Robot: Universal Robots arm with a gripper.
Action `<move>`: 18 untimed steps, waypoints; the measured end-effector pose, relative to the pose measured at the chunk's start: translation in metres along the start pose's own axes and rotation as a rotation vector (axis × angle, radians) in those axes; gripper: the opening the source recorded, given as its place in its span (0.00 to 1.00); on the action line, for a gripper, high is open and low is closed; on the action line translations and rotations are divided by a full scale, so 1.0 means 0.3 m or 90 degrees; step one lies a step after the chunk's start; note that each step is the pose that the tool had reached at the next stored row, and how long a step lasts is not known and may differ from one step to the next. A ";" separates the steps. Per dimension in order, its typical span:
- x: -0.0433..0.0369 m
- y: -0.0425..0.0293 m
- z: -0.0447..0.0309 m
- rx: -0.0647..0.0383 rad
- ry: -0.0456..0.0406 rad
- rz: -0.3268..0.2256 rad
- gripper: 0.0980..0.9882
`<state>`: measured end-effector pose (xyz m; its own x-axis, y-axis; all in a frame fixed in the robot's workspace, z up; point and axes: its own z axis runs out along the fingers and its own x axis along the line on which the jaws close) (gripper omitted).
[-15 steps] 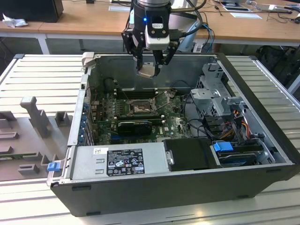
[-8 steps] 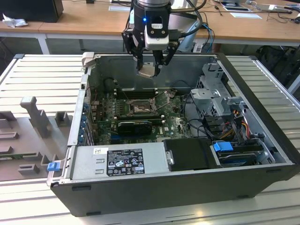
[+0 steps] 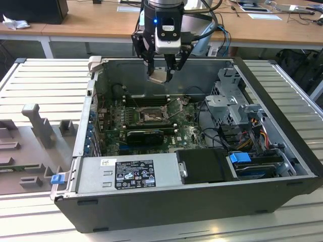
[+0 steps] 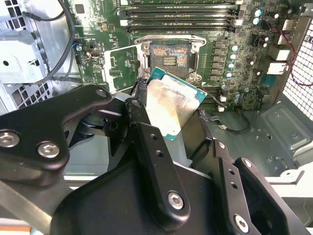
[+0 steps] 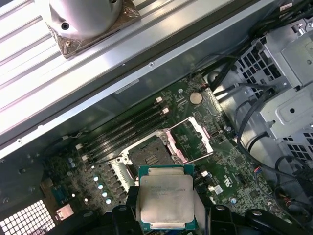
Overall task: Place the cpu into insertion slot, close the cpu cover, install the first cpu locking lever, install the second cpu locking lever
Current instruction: 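Place the cpu into insertion slot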
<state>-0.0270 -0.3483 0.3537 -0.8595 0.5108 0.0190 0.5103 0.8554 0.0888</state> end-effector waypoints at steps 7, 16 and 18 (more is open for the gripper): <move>0.000 0.000 0.000 0.000 -0.0018 0.020 0.48; 0.000 0.000 0.000 -0.001 -0.0039 0.044 0.48; 0.000 0.000 0.000 -0.001 -0.0046 0.051 0.48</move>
<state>-0.0270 -0.3483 0.3537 -0.8156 0.5783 0.0190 0.5775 0.8115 0.0888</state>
